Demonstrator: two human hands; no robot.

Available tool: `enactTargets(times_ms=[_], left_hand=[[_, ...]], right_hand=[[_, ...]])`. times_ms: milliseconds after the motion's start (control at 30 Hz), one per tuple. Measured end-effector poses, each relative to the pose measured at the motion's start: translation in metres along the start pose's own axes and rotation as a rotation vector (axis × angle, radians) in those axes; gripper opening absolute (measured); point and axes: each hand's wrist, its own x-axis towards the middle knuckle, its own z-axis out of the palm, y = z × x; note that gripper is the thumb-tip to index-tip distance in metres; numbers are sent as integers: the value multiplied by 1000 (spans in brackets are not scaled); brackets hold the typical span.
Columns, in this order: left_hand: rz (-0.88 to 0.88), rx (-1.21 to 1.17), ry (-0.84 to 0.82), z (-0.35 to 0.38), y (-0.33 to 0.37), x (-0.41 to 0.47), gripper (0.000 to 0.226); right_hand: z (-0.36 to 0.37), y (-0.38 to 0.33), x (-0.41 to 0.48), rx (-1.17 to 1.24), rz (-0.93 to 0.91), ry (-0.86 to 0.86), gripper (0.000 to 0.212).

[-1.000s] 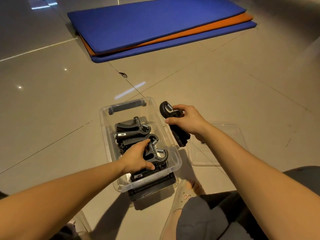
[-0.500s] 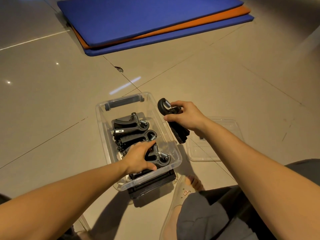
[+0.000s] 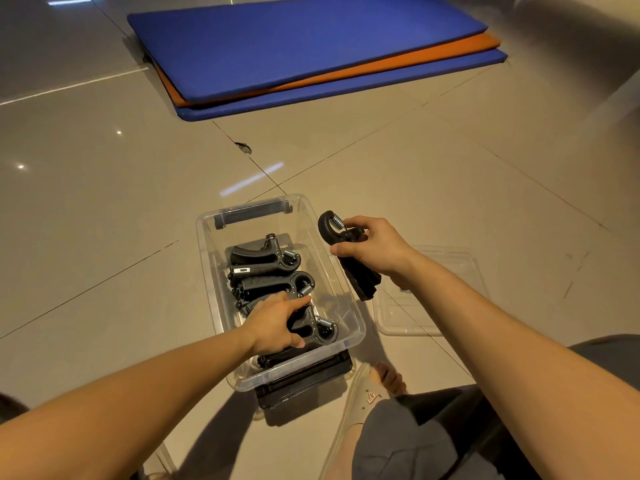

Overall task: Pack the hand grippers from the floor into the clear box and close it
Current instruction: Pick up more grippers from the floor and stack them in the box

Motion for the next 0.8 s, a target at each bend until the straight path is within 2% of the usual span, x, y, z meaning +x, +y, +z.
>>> enactTargets(times_ms=[167, 267, 400, 500, 633, 800], left_hand=[[-4, 72, -64, -5, -2, 5, 98], [17, 32, -86, -9, -4, 5, 96], [-36, 24, 19, -7, -5, 2, 104], [-83, 162, 39, -11, -8, 4, 111], [-49, -11, -61, -10, -7, 4, 110], [-39, -76, -49, -6, -5, 4, 104]], right_hand=[[0, 0, 0, -5, -1, -2, 68], [1, 0, -1, -7, -8, -6, 67], [2, -2, 0, 4, -16, -5, 70], [2, -1, 0, -2, -21, -6, 70], [2, 1, -2, -16, -22, -15, 68], [1, 3, 1, -14, -27, -11, 70]])
